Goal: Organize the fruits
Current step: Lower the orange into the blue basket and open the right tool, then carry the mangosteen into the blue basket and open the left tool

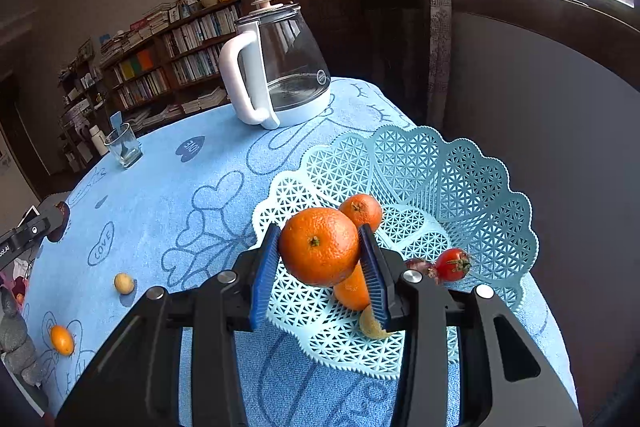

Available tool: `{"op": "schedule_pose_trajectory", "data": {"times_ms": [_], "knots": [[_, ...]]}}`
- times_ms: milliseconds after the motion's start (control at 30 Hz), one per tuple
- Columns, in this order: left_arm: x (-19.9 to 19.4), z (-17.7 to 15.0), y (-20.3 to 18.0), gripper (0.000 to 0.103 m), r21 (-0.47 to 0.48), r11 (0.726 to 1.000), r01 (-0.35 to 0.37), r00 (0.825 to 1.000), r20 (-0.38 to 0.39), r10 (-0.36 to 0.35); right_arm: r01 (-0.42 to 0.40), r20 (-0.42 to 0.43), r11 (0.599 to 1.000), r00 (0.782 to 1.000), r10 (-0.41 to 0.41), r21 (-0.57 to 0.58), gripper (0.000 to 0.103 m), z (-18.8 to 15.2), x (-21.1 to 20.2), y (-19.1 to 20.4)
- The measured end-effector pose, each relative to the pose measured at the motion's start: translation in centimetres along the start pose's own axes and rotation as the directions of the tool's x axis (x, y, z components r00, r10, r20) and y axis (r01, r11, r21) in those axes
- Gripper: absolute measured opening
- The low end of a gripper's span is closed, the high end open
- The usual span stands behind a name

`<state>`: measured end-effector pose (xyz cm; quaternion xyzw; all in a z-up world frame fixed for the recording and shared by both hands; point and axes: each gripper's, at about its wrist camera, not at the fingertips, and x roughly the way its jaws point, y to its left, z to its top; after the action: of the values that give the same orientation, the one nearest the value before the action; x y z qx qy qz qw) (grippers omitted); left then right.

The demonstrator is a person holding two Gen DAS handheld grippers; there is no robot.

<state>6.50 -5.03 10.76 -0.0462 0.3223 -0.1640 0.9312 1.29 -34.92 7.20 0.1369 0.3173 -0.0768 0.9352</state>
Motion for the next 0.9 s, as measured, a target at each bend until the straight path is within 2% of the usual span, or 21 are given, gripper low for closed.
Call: {"op": "schedule_pose_trajectory", "data": {"times_ms": [267, 433, 667, 900], "knots": [[0.3, -0.3, -0.5, 0.043, 0.018, 1.000, 0.005, 1.000, -0.012, -0.005, 0.044, -0.033, 0.996, 0.999, -0.041, 0.077, 0.041, -0.1, 1.7, -3.2], [0.5, -0.4, -0.7, 0.043, 0.022, 1.000, 0.006, 1.000, -0.016, -0.005, 0.039, -0.070, 0.987, 0.997, -0.029, 0.153, 0.041, -0.2, 3.1, -5.0], [0.7, -0.6, -1.0, 0.043, 0.030, 1.000, 0.008, 1.000, -0.024, -0.007, 0.043, -0.029, 0.978, 0.999, -0.038, 0.202, 0.048, -0.1, 2.2, -6.1], [1.0, -0.9, -1.6, 0.043, 0.046, 0.999, 0.012, 0.999, -0.033, -0.011, 0.059, -0.008, 0.977, 0.998, -0.058, 0.204, 0.048, -0.8, 1.6, -6.3]]}}
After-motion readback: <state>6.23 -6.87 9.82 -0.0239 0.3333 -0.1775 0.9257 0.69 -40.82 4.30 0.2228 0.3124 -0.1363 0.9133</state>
